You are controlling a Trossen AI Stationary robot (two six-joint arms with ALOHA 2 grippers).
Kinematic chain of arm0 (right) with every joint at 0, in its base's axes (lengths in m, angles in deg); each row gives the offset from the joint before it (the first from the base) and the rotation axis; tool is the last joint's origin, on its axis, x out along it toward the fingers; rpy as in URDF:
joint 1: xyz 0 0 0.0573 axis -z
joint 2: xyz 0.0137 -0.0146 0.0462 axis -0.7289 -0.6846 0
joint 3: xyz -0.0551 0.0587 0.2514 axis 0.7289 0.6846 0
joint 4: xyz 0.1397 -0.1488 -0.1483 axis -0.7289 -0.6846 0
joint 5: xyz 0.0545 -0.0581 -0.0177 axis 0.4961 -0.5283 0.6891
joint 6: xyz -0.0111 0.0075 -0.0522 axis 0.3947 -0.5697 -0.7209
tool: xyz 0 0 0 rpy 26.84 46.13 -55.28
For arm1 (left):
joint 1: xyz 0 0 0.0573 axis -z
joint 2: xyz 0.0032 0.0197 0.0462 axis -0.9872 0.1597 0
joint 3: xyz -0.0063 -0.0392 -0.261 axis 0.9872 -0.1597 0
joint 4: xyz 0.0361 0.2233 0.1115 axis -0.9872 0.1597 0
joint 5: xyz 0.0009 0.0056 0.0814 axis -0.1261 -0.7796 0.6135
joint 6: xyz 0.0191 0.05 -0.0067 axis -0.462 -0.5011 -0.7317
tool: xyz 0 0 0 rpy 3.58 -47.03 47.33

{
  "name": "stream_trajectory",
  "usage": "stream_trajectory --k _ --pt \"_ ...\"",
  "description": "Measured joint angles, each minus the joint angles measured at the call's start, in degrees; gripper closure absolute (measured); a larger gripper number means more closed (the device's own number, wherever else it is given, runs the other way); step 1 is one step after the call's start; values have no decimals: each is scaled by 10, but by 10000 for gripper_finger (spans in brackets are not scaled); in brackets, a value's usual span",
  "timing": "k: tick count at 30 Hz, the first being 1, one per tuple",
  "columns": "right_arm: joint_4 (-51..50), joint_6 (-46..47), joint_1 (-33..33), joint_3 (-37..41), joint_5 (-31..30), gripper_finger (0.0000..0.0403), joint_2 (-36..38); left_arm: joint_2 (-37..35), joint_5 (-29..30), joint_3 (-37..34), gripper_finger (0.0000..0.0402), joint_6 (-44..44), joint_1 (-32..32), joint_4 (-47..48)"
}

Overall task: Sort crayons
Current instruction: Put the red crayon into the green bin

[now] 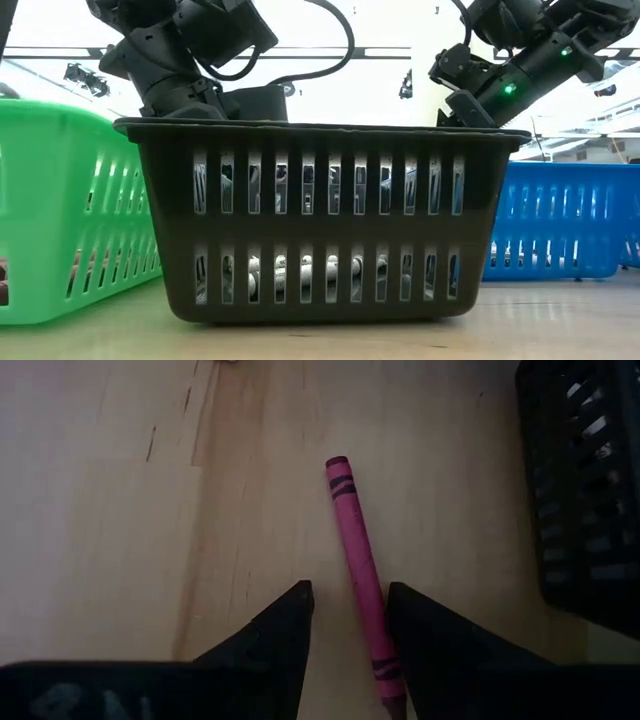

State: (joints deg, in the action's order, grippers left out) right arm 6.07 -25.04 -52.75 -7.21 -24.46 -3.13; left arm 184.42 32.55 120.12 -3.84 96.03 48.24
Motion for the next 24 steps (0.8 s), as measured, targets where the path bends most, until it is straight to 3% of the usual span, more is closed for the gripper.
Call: stream_trajectory --k 13,24 --pt "0 0 0 0 0 282 0 -6 13 0 254 -5 0 36" --pt "0 0 0 0 0 282 0 -49 69 -5 254 -19 -4 104"
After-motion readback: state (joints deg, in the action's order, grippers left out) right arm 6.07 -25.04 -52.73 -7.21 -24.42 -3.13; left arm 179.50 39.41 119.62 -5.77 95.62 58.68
